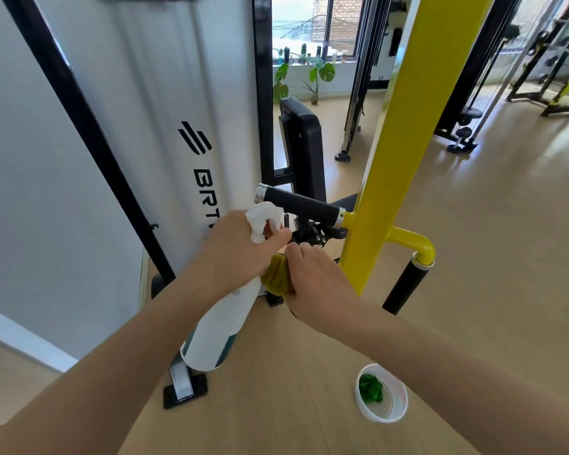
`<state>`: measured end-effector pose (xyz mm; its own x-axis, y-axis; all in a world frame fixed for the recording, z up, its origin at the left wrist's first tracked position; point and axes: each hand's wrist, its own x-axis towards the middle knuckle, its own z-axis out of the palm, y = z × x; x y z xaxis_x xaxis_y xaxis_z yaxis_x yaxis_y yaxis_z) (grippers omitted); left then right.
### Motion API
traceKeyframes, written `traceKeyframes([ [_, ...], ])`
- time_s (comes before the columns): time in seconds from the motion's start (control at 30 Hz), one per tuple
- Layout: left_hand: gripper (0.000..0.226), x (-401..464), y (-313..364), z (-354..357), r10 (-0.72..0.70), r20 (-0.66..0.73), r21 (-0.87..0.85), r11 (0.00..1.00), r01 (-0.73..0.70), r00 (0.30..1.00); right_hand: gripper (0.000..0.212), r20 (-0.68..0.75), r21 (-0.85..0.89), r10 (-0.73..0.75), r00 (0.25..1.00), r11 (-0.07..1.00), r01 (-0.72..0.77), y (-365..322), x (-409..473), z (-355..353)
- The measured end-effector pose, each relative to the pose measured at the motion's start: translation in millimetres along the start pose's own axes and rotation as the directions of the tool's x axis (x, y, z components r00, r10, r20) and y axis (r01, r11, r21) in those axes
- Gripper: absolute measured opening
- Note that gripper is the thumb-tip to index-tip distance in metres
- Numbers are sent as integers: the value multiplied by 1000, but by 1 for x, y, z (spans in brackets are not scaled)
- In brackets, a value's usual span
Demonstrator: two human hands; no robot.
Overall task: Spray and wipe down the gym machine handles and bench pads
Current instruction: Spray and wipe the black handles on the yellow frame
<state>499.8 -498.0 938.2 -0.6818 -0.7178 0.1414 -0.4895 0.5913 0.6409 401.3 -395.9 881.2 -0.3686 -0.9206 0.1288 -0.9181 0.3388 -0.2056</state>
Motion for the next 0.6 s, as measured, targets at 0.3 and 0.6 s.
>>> traceKeyframes([
  [0.3, 32, 1, 16, 7, -31, -48, -14, 999, 31, 998, 20, 62, 158, 158, 985, 973, -166, 12, -20, -11],
  [0.6, 47, 0, -10, -3, -122, -109, -69, 991, 115, 987, 25, -49, 245, 137, 989, 962, -121, 19, -22, -26],
])
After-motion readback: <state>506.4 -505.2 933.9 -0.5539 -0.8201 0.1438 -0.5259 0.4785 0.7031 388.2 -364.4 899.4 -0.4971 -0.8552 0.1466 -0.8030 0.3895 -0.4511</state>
